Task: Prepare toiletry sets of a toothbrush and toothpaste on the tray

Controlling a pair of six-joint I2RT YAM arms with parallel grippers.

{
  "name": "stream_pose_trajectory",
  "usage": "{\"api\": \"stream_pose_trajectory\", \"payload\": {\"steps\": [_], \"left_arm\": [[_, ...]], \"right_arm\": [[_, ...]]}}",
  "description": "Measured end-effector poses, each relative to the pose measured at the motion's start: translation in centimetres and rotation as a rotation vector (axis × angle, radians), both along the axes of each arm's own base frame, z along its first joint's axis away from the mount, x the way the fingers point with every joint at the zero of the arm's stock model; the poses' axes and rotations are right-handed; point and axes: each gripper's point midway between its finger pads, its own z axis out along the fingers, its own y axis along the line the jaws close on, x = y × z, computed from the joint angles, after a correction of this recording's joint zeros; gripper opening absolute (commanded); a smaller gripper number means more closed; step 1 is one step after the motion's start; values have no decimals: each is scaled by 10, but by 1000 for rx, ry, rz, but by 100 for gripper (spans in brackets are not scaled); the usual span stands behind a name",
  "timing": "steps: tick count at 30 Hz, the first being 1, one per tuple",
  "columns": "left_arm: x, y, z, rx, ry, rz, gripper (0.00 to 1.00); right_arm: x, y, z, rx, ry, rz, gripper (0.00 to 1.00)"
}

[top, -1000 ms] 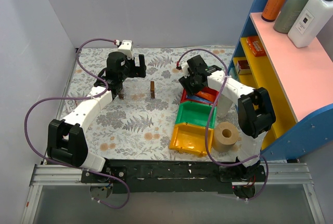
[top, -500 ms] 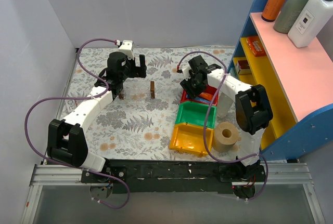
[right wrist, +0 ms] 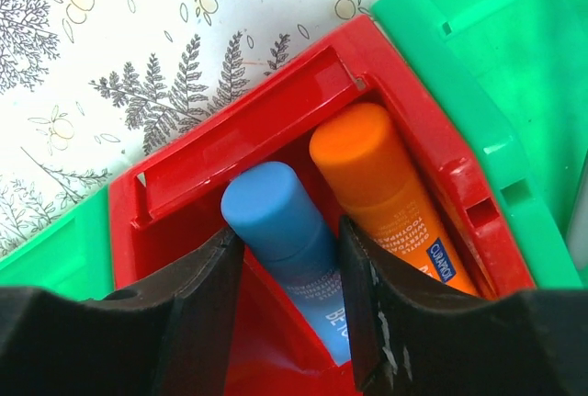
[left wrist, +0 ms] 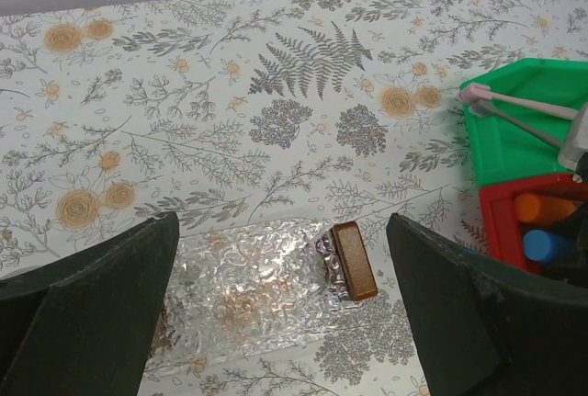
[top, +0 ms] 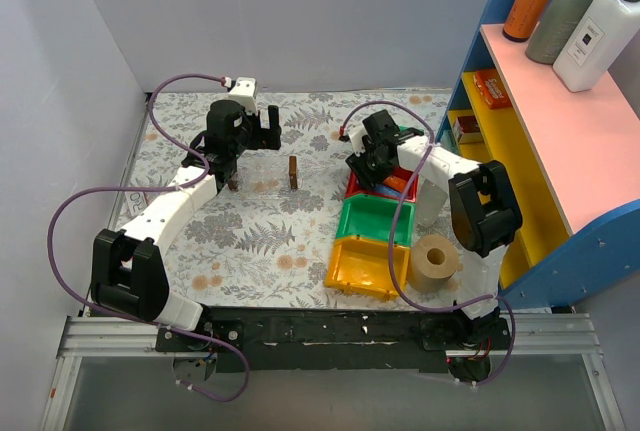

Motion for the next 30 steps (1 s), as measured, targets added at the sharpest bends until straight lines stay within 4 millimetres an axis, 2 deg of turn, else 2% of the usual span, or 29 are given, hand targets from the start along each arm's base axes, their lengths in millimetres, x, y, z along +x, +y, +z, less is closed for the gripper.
{"api": "stream_pose_trajectory", "payload": {"steps": [12, 18, 30], "left_arm": [[-2, -6, -1, 5, 0, -13, 98], [-3, -9, -1, -3, 2, -23, 98], [-11, -30, 2, -120, 37, -84, 98]], "right_arm": [[3, 0, -3, 22, -67, 20, 17], [0, -4, 3, 16, -84, 12, 14], [9, 2, 62, 49, -261, 15, 2]]}}
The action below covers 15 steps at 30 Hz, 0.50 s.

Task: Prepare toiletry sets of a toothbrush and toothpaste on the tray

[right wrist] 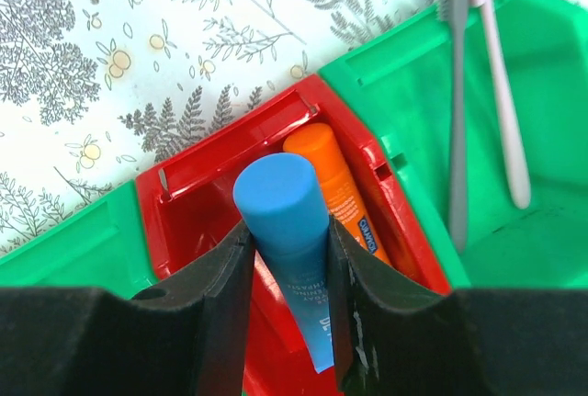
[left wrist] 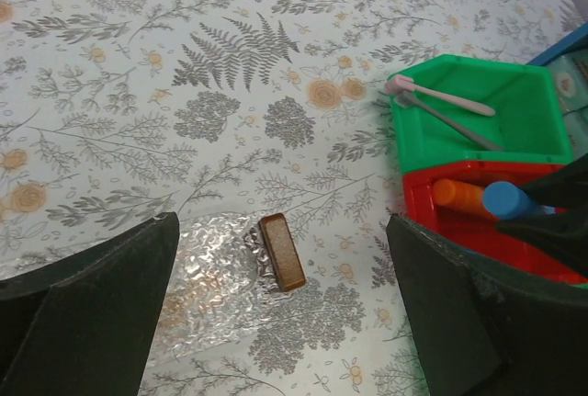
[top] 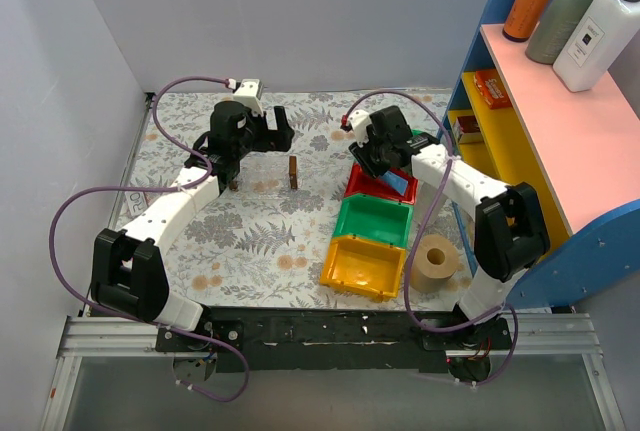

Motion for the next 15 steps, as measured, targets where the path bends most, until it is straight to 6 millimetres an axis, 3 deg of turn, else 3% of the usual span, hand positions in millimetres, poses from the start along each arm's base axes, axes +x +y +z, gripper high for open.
{"api": "stream_pose_trajectory", "payload": {"steps": [6, 12, 15], "left_arm": [[-12, -24, 1, -68, 31, -70, 97], [-30, -58, 4, -128, 64, -163, 97], [-38, -68, 6, -171, 89, -201, 97]], "right_arm": [[5, 9, 35, -3, -129, 20, 1], [3, 52, 84, 28, -292, 108, 1], [-5, 74, 100, 59, -343, 161, 1]]}}
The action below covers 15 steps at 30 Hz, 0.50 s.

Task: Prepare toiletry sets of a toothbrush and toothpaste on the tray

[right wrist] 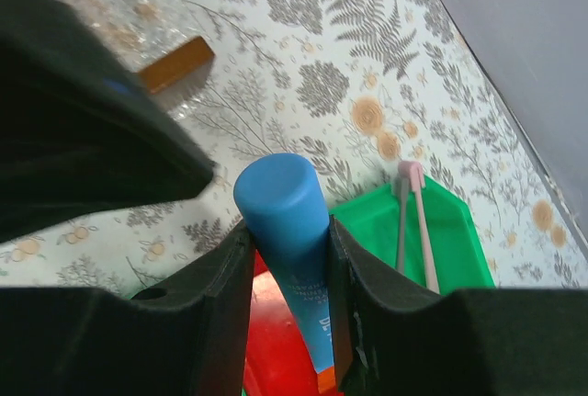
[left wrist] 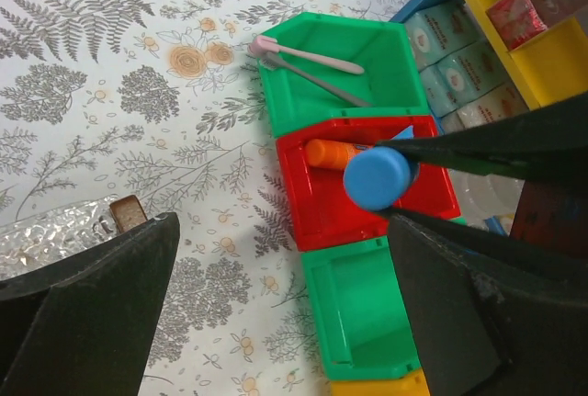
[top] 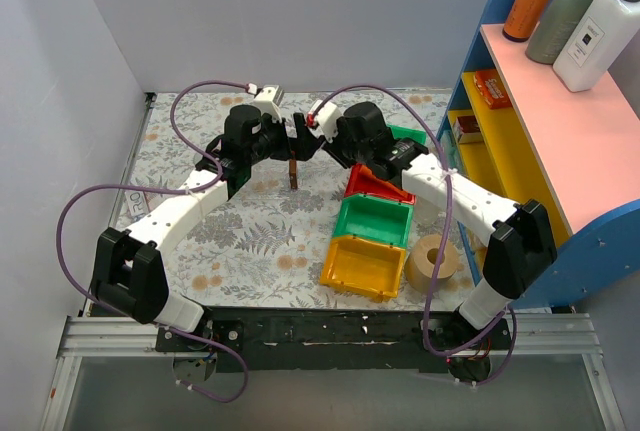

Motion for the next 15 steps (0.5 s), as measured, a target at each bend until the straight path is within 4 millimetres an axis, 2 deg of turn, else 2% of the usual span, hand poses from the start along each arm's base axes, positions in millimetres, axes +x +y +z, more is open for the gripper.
{"api": "stream_pose_trajectory", "payload": {"steps": [4, 10, 15], "left_arm": [[-3, -5, 2, -36, 21, -13, 98], [-5, -10, 8, -87, 39, -15, 98], [-10, -22, 20, -170, 41, -70, 98]], "right_arm": [[-9, 16, 6, 28, -12, 52, 1], [-10, 15, 13, 49, -17, 65, 1], [-18, 15, 29, 94, -37, 88, 1]]}}
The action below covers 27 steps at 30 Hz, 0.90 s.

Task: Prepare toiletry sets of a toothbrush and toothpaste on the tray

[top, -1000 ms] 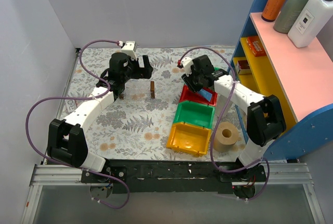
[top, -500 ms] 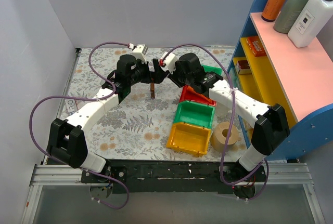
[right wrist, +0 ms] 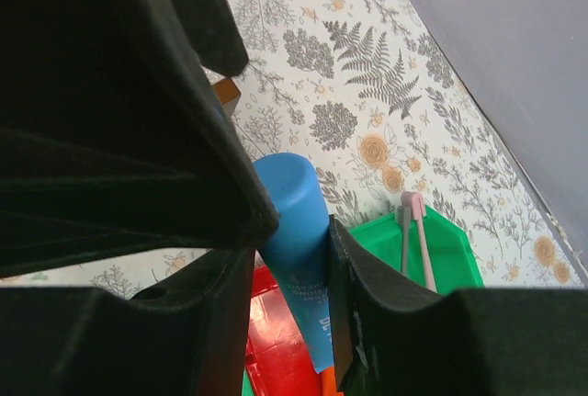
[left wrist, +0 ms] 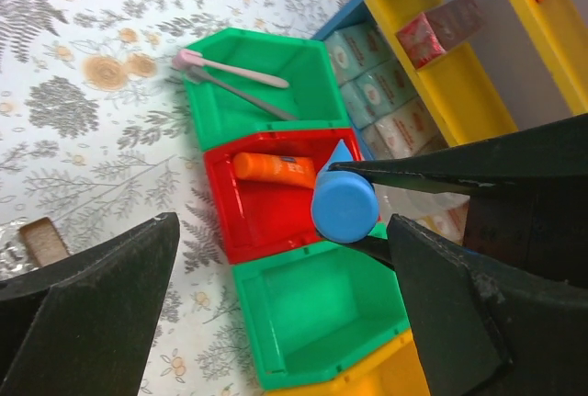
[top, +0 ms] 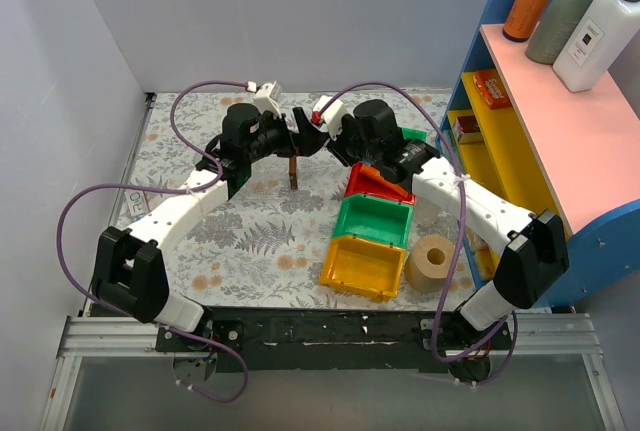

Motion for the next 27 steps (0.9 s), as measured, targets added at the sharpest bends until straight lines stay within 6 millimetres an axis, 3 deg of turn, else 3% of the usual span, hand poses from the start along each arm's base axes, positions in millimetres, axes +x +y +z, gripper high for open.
{"api": "stream_pose_trajectory", "payload": {"steps": [9, 17, 26, 27], "left_arm": [[-1, -12, -8, -59, 40, -53, 93], [-4, -21, -21, -76, 86, -105, 61], [-11, -34, -28, -94, 119, -175, 33], [-12, -36, -29, -94, 119, -182, 25]], "right_arm": [[-10, 6, 2, 29, 22, 51, 1], [-16, 9, -10, 6, 51, 70, 1], [-15, 11, -26, -39, 58, 57, 1], [-15, 10, -28, -45, 59, 53, 1]]}}
